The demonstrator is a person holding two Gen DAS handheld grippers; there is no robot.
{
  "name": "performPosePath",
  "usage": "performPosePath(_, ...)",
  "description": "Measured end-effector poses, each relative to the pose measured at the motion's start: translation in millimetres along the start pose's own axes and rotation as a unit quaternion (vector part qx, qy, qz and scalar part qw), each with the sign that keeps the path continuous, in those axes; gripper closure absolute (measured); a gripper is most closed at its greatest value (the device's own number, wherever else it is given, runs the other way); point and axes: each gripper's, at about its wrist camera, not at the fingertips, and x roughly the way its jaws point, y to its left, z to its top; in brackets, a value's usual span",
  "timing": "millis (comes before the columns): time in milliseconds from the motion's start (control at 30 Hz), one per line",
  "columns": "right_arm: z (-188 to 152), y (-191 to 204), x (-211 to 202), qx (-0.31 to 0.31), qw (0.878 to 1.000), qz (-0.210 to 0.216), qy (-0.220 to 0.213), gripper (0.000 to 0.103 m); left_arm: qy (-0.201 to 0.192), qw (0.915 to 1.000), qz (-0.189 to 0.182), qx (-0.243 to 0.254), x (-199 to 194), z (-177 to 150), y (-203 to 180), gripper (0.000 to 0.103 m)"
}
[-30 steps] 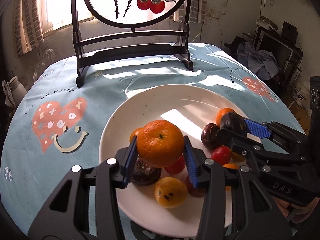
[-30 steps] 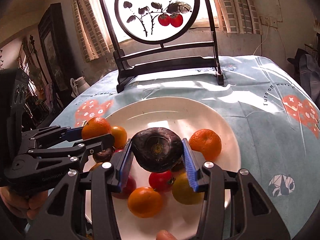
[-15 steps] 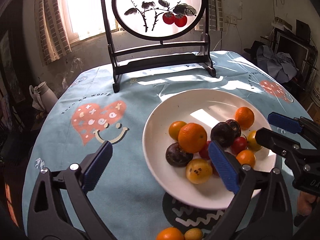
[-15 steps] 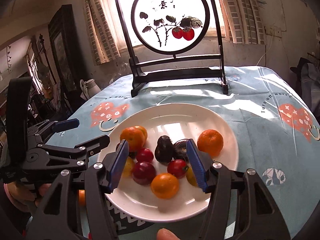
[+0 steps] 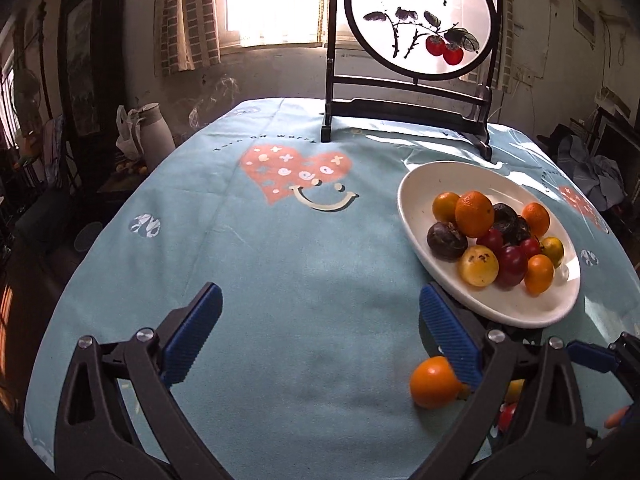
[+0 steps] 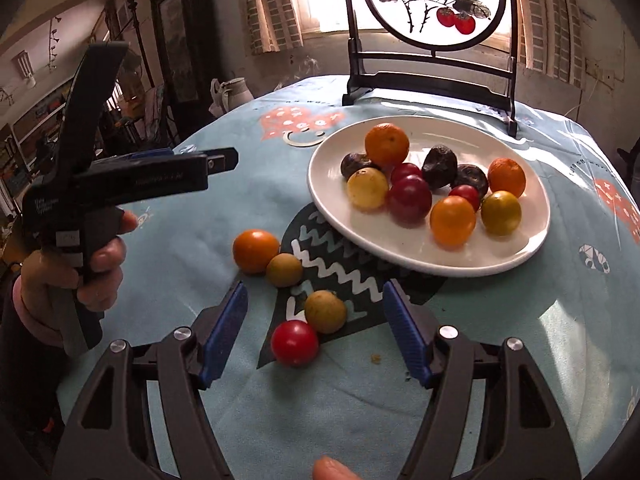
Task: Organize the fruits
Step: 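Move the right tool to a red tomato while the left tool approaches an orange, then grasp the red tomato with the right tool while the left tool grasps the orange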
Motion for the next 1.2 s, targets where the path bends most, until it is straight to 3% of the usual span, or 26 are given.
performPosePath(133, -8, 9, 5, -0.016, 0.999, -0.01, 0.027, 0.035, 0.019, 0.9994, -0.024, -0.016, 3, -2, 3, 0.002)
performPosePath(400, -16, 5, 19, -0.001, 0.997, 0.005, 0.077, 0.054, 0.02, 0.9997, -0.003, 0.013, 6, -7, -6, 0.002)
performPosePath(567, -17, 9, 22, -0.006, 0.997, 0.01, 0.079, 0.056, 0.02, 0.9997, -0.002, 0.012, 6, -8, -5, 0.002)
performPosePath(700, -18, 7, 26, -0.003, 0.996, 0.011, 0.086, 0.072, 0.02, 0.9997, -0.002, 0.012, 6, -8, -5, 0.002)
performPosePath(967, -18, 3, 25, 0.005, 0.996, 0.022, 0.084, 0.075, 0.018, 0.9997, -0.003, 0.018, 3, -7, -2, 0.002)
performPosePath(1033, -14, -4, 17, 0.02, 0.997, 0.034, 0.071, 0.075, 0.016, 0.9995, -0.015, 0.023, 1, -7, -1, 0.002)
performPosePath(1100, -10, -12, 7, 0.039, 0.997, 0.037, 0.049, 0.075, 0.017, 0.9975, -0.054, 0.042, -3, -9, -1, 0.002)
performPosePath(1200, -7, -24, -4, 0.059, 0.998, 0.025, 0.028, 0.075, 0.015, 0.9877, -0.109, 0.112, -12, -21, -14, 0.003)
